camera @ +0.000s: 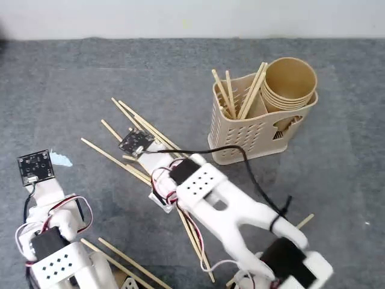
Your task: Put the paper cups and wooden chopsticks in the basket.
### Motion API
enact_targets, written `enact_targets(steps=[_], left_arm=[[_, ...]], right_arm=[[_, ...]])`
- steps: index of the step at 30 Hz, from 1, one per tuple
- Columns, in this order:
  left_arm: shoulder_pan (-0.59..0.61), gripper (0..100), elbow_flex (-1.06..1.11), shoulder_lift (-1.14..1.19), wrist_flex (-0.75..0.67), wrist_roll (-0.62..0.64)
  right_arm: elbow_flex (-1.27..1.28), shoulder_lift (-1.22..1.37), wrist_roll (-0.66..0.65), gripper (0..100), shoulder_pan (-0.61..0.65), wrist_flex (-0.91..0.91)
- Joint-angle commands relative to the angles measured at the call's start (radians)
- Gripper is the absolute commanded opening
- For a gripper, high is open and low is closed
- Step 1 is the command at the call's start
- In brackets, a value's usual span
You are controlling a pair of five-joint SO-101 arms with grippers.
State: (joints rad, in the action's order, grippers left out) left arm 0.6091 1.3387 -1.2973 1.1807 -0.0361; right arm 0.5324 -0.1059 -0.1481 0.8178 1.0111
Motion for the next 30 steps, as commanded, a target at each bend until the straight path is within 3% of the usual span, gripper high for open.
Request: enact_targets(steps=[1, 6, 11, 17, 30], left_arm=[[-0.003, 1, -0.004, -0.012, -0.025, 0.005], [-0.003, 1, -0.004, -0.012, -0.025, 0.005], [-0.003, 1, -0.004, -0.012, -0.025, 0.005], [-0.003, 1, -0.004, -0.012, -0.025, 0.005], [-0.003, 1, -0.004, -0.012, -0.025, 0.005]], right_arm=[[-0.064, 0.045, -0.061, 39.2, 0.005, -0.085], [-0.068, 0.150, -0.080, 39.2, -0.012, -0.186], [-0.138, 0.249, -0.080, 37.7, -0.068, -0.143], [-0.187, 0.282, -0.080, 16.2, -0.120, -0.084], [-0.193, 0.282, -0.074, 0.8, -0.173, -0.087]])
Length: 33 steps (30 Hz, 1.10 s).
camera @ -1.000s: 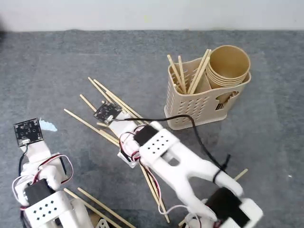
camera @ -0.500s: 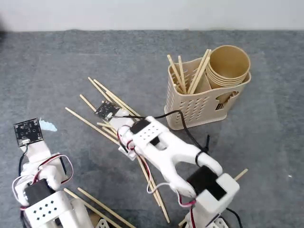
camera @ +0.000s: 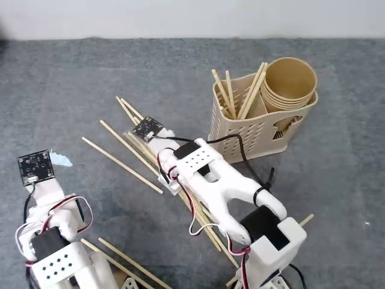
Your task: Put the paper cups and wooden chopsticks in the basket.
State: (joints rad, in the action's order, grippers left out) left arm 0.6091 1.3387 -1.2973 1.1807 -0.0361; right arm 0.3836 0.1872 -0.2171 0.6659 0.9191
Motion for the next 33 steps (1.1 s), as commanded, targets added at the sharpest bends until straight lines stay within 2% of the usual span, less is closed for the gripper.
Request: enact_targets(steps=[1, 7, 22, 33], left_arm=[[-0.003, 1, -0.004, -0.012, -0.025, 0.005], [-0.003, 1, -0.004, -0.012, -0.025, 0.005], [-0.003, 1, -0.004, -0.012, -0.025, 0.005], [-0.003, 1, 0.015, -0.012, -0.051, 0.005]], right_arm=[[-0.044, -0.012, -0.006, 0.8, -0.027, 0.005], [-0.035, -0.058, -0.009, 0.8, -0.045, 0.016], [-0.028, -0.470, -0.006, 0.8, -0.039, 0.243], [-0.043, -0.811, -0.006, 0.8, -0.045, 0.239]])
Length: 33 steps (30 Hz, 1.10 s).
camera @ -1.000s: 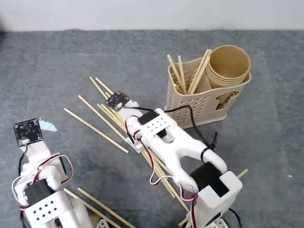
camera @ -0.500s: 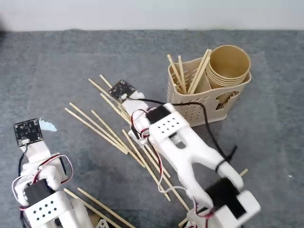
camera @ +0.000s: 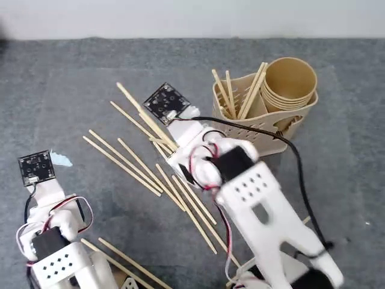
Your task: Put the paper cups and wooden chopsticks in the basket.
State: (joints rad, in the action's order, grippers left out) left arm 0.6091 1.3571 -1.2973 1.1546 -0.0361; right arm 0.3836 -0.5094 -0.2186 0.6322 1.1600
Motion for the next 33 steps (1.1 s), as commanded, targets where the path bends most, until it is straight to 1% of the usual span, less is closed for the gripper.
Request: enact_targets(steps=[1, 4, 12, 17, 23, 26, 31, 33], left_arm=[[-0.003, 1, -0.004, -0.012, -0.025, 0.005], [-0.003, 1, -0.004, -0.012, -0.025, 0.005], [-0.003, 1, -0.004, -0.012, -0.025, 0.005], [-0.003, 1, -0.002, -0.012, -0.025, 0.005], [-0.003, 1, -0.002, -0.012, -0.025, 0.005], [-0.003, 1, -0.002, -0.012, -0.025, 0.005], [-0.003, 1, -0.002, -0.012, -0.025, 0.005], [-0.003, 1, -0.002, -0.012, -0.025, 0.005]], right_arm=[[-0.057, -0.137, -0.003, 0.8, -0.013, -0.002], [-0.104, -0.193, 0.000, 0.8, -0.056, -0.018], [-0.141, -0.223, 0.005, 0.8, -0.222, -0.226], [-0.137, -0.223, 0.110, 0.8, -0.311, -0.407], [-0.129, -0.214, 0.181, 0.8, -0.387, -0.587], [-0.051, -0.216, 0.195, 0.8, -0.414, -0.713], [0.224, -0.223, 0.186, 0.8, -0.449, -1.067], [0.318, -0.223, 0.187, 0.8, -0.455, -1.168]])
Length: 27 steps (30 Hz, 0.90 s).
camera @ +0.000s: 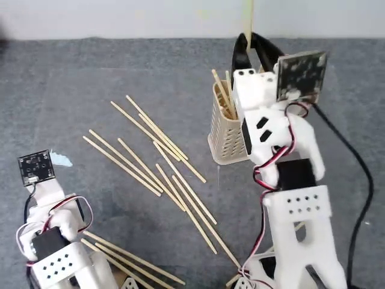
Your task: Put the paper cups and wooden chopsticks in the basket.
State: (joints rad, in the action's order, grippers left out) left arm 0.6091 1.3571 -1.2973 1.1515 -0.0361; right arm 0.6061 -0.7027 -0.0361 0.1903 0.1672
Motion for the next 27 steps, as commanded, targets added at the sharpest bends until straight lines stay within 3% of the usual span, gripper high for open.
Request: enact_targets(steps=[1, 11, 17, 27], left_arm=[[-0.003, 1, -0.002, -0.012, -0.021, 0.005], [-0.003, 1, -0.002, -0.012, -0.023, 0.005], [-0.003, 1, -0.002, -0.012, -0.023, 0.005], [-0.003, 1, -0.002, -0.012, -0.023, 0.005]], right_arm=[[0.130, -0.030, 0.005, 0.8, -0.013, -0.206], [0.265, -0.030, 0.008, 3.1, -0.008, -0.278], [0.267, -0.030, 0.002, 24.4, -0.008, -0.271], [0.141, -0.189, 0.038, 21.0, 0.022, 0.084]])
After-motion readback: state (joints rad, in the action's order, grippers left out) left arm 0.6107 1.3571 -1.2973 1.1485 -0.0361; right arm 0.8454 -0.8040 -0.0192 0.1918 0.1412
